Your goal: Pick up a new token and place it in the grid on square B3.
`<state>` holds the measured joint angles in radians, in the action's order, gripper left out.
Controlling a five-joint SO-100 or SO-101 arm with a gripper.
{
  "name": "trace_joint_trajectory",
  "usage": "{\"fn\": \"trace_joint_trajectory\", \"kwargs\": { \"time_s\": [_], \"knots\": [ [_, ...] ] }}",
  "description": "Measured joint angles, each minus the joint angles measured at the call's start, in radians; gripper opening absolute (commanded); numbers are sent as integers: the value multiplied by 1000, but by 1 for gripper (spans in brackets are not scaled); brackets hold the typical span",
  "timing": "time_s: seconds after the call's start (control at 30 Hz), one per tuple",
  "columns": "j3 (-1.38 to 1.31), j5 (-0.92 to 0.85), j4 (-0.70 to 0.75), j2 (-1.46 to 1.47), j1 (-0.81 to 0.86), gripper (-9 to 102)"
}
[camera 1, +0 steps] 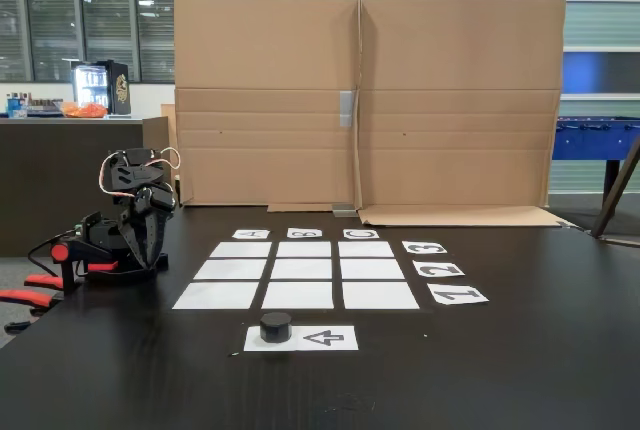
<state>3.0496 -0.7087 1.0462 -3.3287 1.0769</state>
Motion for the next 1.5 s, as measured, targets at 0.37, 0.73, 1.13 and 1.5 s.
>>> {"fn": "trace_joint_trajectory", "kwargs": {
  "time_s": [0.37,0.73,1.13,1.5],
  "knots": [
    [-37,387,63,0,12,0],
    [-43,405,64,0,12,0],
    [-92,405,106,0,26,0],
    [-167,387,146,0,29,-1]
  ]
}}
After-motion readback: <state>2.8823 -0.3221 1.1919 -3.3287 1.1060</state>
